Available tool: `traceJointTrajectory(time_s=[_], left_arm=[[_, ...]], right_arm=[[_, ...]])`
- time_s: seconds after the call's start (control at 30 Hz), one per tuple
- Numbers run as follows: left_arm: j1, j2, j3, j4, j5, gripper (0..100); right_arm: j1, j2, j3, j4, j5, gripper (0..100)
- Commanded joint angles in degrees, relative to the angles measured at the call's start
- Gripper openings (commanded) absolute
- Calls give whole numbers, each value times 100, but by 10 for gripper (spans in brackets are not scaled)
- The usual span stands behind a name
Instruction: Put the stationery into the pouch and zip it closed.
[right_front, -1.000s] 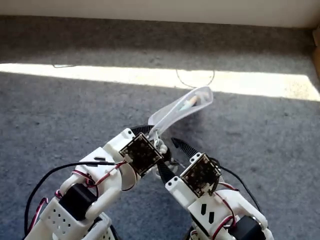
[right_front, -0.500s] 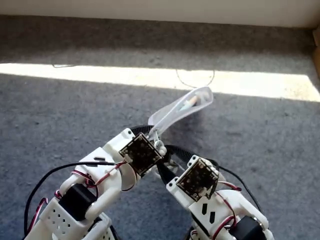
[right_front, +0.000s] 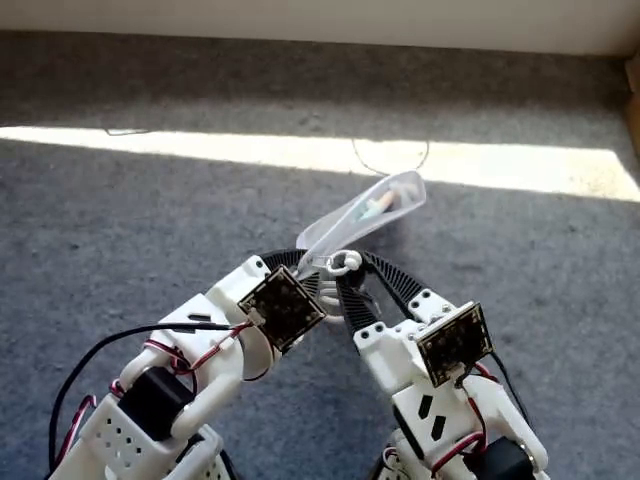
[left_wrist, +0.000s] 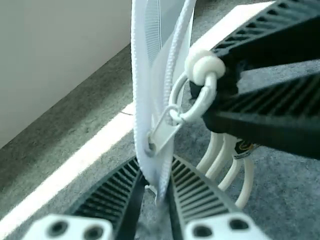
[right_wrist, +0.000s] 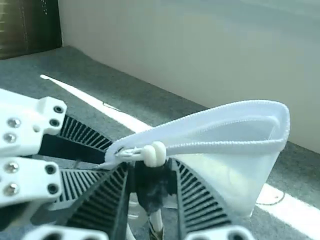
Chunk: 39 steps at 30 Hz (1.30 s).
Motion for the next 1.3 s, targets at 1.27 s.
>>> traceJointTrajectory(time_s=[1.27], left_arm=[[-110,-189,31,-62,-79,5]], right_arm=[[1402,-48,-611,-242,-782,172]])
